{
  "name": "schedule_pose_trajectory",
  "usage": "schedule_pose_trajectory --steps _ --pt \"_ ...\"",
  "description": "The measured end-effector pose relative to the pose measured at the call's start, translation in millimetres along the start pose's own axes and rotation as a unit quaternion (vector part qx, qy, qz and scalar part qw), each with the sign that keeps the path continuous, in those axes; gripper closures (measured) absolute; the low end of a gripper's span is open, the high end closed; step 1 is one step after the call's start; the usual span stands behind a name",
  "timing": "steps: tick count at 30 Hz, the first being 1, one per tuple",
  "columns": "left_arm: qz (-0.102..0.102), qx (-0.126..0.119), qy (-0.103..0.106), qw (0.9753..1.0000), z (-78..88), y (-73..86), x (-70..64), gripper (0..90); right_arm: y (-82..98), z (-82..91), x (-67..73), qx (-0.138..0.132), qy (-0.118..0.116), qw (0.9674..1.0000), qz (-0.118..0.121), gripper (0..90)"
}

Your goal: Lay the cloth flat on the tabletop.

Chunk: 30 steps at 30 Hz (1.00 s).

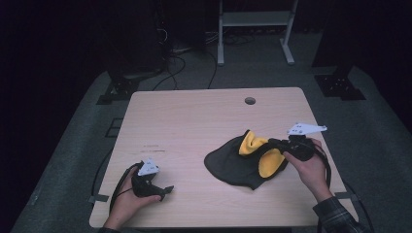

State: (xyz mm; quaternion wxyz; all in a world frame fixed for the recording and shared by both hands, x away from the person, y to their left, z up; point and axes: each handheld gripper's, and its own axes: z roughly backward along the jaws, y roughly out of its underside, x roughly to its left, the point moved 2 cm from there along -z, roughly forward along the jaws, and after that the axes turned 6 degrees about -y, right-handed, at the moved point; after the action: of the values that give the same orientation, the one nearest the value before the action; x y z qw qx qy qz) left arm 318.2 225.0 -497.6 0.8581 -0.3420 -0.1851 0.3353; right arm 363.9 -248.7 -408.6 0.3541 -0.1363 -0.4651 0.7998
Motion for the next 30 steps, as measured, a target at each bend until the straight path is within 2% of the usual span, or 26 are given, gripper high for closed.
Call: schedule_pose_trajectory --steps 1,3,5,6,9,13,14,16,17,21,23,26,27,29,30 --pt "0.000 0.000 0.000 1.0000 0.0 0.0 0.0 0.0 -5.3 4.3 -6.5 -0.009 0.010 0.9999 -0.002 87.1" --pt "0.000 0.000 0.000 1.0000 0.0 0.0 0.0 0.0 -7.1 5.7 -9.0 -0.013 0.012 0.9998 -0.004 87.1" --pt "0.001 -0.001 0.000 1.0000 -0.1 0.0 -0.1 0.0 -12.9 10.2 -19.9 -0.022 0.028 0.9993 -0.011 87.2" --pt "0.001 -0.001 0.000 1.0000 -0.1 0.0 -0.1 0.0 -12.9 10.2 -19.9 -0.022 0.028 0.9993 -0.011 87.2" --pt "0.001 -0.001 0.000 1.0000 -0.2 0.0 -0.2 0.0 -15.0 12.2 -32.7 -0.028 0.043 0.9985 -0.020 87.2" --pt "0.001 -0.001 0.000 1.0000 -0.2 0.0 -0.1 0.0 -15.3 12.3 -50.4 -0.025 0.064 0.9972 -0.030 87.2" --pt "0.000 -0.001 0.000 1.0000 -0.2 0.0 -0.1 0.0 -15.2 11.1 -60.3 -0.024 0.075 0.9963 -0.034 87.2" --pt "0.000 -0.001 0.000 1.0000 -0.2 0.0 0.0 0.0 -15.1 10.4 -63.3 -0.023 0.077 0.9961 -0.036 87.2" --pt "0.000 -0.001 0.000 1.0000 -0.2 0.0 -0.1 0.0 -13.8 7.3 -72.1 -0.020 0.086 0.9952 -0.043 87.2" --pt "0.000 -0.001 0.000 1.0000 -0.2 0.0 -0.1 0.0 -11.3 2.1 -83.0 -0.013 0.096 0.9941 -0.049 87.2" --pt "0.001 -0.001 -0.001 1.0000 -0.1 0.1 -0.1 0.0 -6.6 -4.0 -93.7 0.000 0.112 0.9922 -0.055 86.8" --pt "0.001 -0.001 -0.001 1.0000 -0.1 0.1 -0.1 0.0 -1.6 -8.6 -99.1 0.010 0.122 0.9907 -0.059 82.2" --pt "0.001 -0.001 -0.001 1.0000 -0.1 0.1 -0.1 0.0 1.5 -8.6 -101.0 0.007 0.129 0.9899 -0.059 69.7" --pt "0.001 -0.001 -0.001 1.0000 -0.1 0.1 -0.1 0.0 1.7 -6.8 -100.3 0.005 0.127 0.9902 -0.058 67.0" --pt "0.001 -0.001 -0.001 1.0000 -0.1 0.1 -0.1 0.0 0.8 -2.1 -94.7 0.000 0.122 0.9913 -0.049 63.5"
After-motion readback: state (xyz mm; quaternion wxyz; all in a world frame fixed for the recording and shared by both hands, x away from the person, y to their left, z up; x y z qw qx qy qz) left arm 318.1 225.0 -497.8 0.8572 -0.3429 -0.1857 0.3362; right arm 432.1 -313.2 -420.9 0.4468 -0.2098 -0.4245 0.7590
